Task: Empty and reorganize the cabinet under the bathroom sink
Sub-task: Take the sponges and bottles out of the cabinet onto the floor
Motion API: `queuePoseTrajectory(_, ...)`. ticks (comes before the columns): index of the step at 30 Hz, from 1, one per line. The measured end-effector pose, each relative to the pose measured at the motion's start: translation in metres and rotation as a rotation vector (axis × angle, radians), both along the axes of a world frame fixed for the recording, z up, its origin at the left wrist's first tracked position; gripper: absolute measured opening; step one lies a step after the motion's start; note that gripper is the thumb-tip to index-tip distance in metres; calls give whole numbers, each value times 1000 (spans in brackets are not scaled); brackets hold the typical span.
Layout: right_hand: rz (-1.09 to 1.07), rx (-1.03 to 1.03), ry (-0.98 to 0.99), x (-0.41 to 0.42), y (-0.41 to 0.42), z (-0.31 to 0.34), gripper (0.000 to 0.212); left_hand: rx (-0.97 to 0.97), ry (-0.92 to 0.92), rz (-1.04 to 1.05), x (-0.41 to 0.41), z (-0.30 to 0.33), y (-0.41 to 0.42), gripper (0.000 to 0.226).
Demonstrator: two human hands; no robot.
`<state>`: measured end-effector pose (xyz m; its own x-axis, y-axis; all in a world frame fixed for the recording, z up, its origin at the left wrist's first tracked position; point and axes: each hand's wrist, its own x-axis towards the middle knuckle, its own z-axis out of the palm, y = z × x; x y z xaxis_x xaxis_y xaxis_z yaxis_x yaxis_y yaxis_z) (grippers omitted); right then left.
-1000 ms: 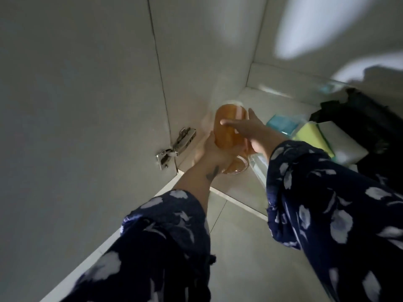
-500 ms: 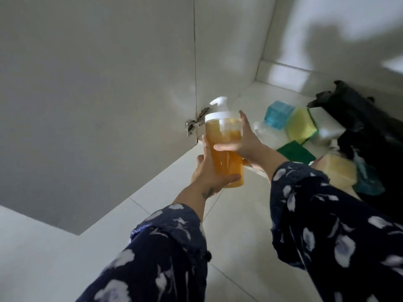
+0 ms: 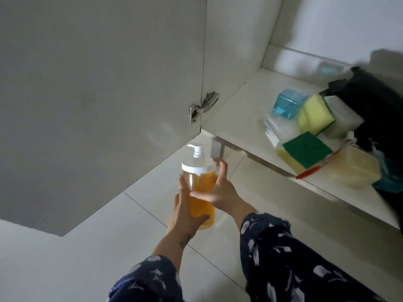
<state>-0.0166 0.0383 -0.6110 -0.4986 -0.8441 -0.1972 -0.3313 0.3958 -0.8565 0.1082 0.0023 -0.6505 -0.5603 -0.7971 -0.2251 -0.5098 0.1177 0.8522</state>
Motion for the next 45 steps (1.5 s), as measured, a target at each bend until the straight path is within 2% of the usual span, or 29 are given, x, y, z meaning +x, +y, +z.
queuePoseTrajectory(2, 1, -17, 22, -5, -8, -17, 104, -18, -19, 6, -5, -10, -10, 123)
queuePoseTrajectory(5, -16, -46, 48, -12, -19, -36, 101, 5, 45, 76, -15, -32, -25, 121)
queuePoseTrajectory(8, -45, -72, 48, -19, -25, -46, 100, -68, -16, 65, -24, -43, -32, 125)
queuePoseTrajectory(13, -39, -83, 94, -23, -32, -49, 101, -159, 7, 68, -34, -48, -35, 111)
queuePoseTrajectory(16, -31, -57, 99, -21, -31, -45, 102, -112, -22, 44, -33, -44, -36, 113)
queuePoseTrajectory(20, 1, -8, 97, -17, -20, -44, 106, 10, 17, 74, -27, -37, -32, 96)
queuePoseTrajectory(24, 7, 78, 97, -12, -11, -38, 100, 79, -10, 63, -23, -30, -26, 94)
queuePoseTrajectory(28, 40, 118, 100, -10, -5, -22, 97, 115, -52, 49, -19, -15, -25, 87)
queuePoseTrajectory(31, 114, 172, 208, -11, 3, -5, 84, 77, -181, 4, -15, 3, -25, 83)
queuePoseTrajectory(35, 228, 342, 295, -19, 18, 23, 80, 20, -344, -55, -12, 26, -17, 79)
queuePoseTrajectory(40, 254, 476, 313, -41, 47, 78, 64, -7, -617, -244, -23, 72, 8, 42)
queuePoseTrajectory(42, 223, 473, 338, -56, 58, 107, 57, -10, -639, -286, -41, 100, 16, 33)
queuePoseTrajectory(45, 159, 462, 388, -84, 74, 140, 56, -99, -568, -345, -78, 136, 24, 44)
